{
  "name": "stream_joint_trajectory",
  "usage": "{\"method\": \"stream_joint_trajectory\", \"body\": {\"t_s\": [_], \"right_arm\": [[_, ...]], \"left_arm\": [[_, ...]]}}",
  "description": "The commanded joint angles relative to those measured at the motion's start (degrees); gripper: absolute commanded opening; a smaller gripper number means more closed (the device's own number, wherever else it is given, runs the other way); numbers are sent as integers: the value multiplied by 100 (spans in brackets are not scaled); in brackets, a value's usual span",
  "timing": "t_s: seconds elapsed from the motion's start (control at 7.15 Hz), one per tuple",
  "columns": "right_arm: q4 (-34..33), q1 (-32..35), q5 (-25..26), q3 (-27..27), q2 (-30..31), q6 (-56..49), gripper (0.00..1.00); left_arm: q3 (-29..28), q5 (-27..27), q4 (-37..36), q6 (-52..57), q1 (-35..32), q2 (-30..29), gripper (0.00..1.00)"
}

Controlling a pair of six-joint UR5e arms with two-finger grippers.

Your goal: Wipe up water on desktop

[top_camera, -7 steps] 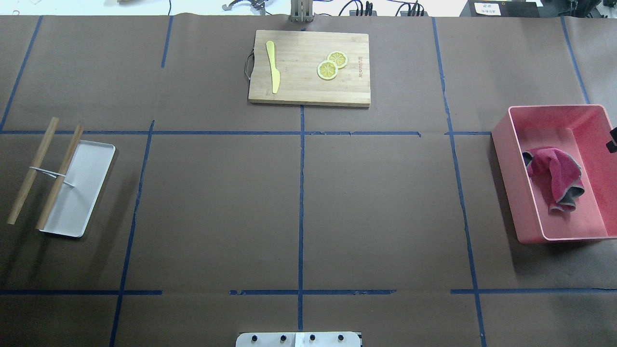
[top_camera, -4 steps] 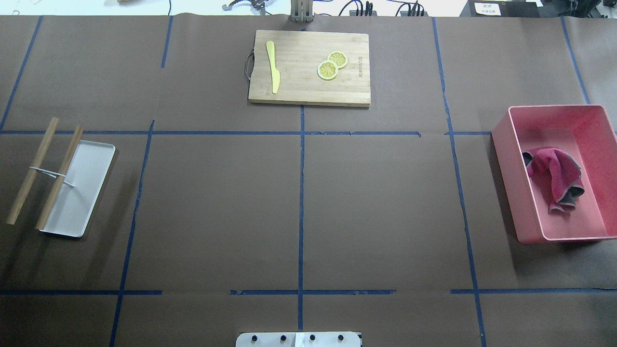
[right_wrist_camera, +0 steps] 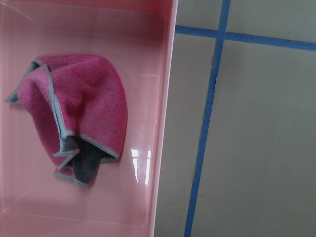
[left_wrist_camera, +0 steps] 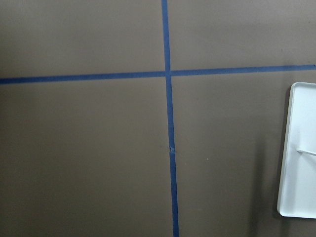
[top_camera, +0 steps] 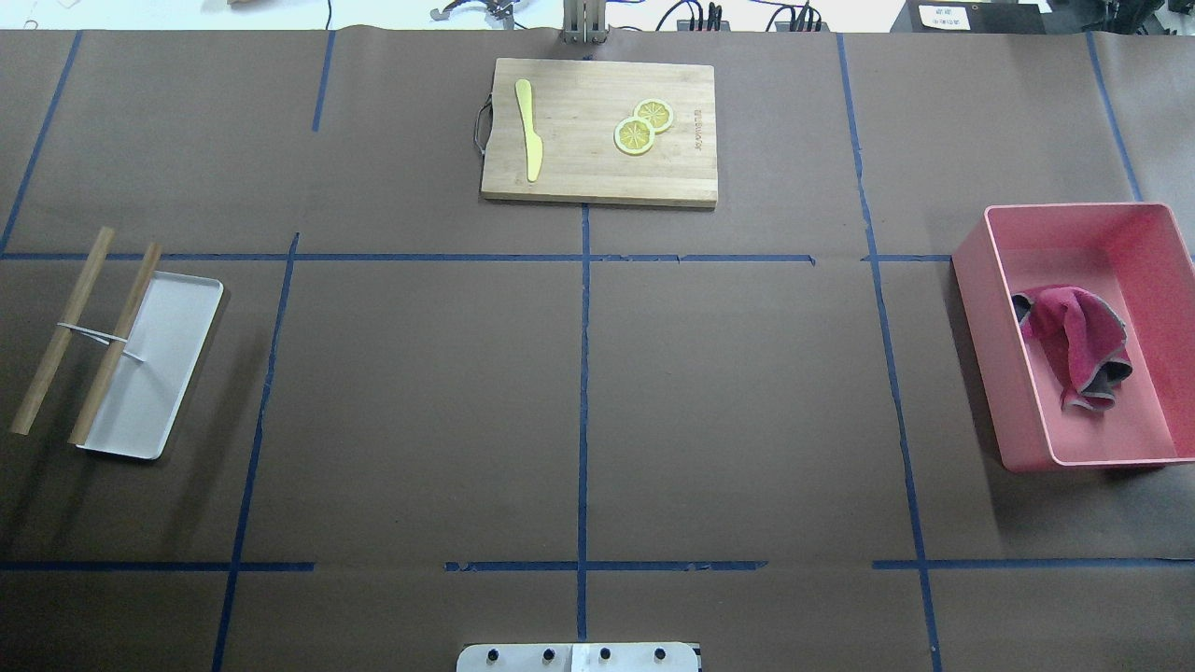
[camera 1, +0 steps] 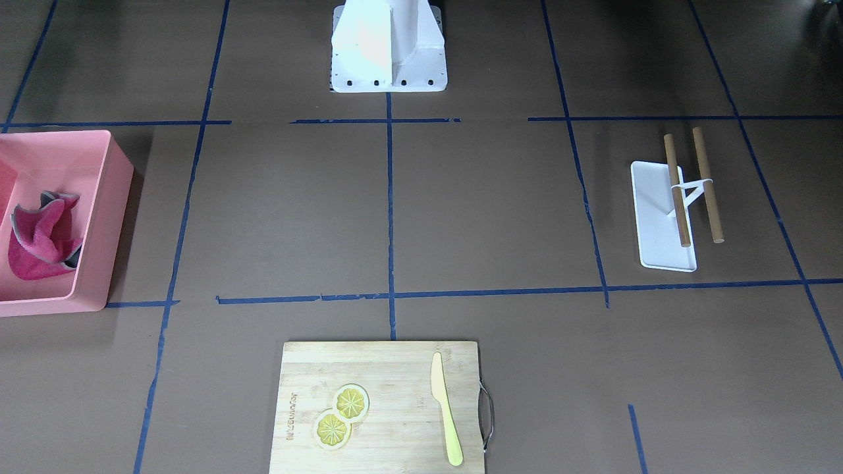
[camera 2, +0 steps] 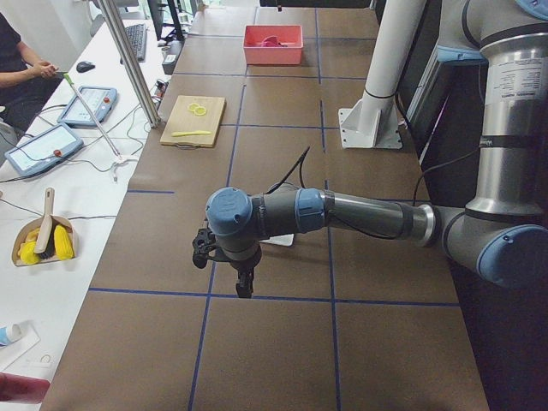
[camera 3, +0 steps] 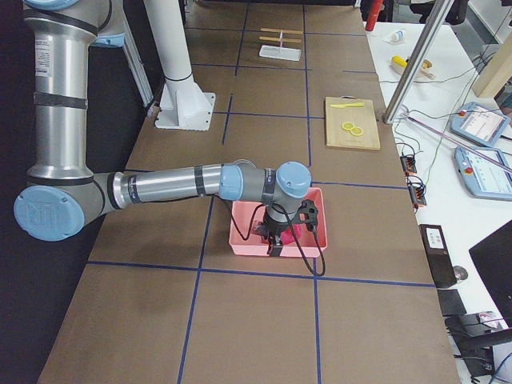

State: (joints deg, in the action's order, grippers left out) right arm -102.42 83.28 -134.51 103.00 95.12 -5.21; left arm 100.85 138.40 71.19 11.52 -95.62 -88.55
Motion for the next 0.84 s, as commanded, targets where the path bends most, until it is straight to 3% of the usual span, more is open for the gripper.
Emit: {"method": "stream_joint_trajectory", "body": {"t_s": [0.0,0.42,0.7], "right_arm": [[3,65,-84,-87,94,-15,100],[257,100,-93,-140,200,-24,100],[363,109,-93,-79,200,-33,100]], "left_arm": [[85,-41,-245,-1,43,-30,100],[138,-41,-185,35,70,145,100],[93,-41,244,61,70,206,100]]}}
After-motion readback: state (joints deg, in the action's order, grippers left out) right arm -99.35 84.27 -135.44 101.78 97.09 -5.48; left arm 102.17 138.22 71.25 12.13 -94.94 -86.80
